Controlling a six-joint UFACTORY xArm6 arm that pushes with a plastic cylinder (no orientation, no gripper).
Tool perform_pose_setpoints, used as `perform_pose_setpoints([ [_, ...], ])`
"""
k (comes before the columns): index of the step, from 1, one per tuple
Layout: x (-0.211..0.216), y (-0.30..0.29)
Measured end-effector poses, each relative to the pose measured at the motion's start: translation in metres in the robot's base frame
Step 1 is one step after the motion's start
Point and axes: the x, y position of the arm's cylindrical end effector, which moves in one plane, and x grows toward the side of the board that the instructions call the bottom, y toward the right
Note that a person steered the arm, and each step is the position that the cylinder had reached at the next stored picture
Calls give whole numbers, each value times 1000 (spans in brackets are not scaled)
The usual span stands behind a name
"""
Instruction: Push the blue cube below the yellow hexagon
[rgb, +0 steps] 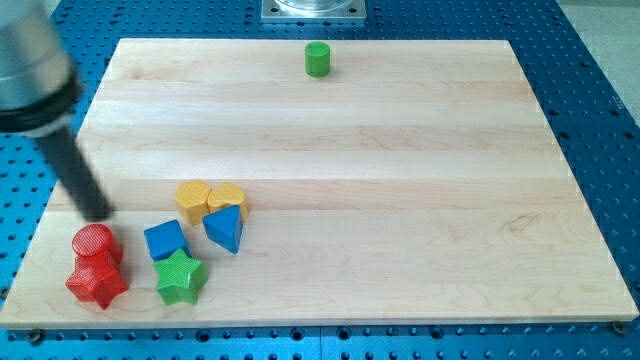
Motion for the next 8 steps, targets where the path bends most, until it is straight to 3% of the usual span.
perform_pose_setpoints([
  [1,86,-23],
  [2,106,-12],
  [8,105,99],
])
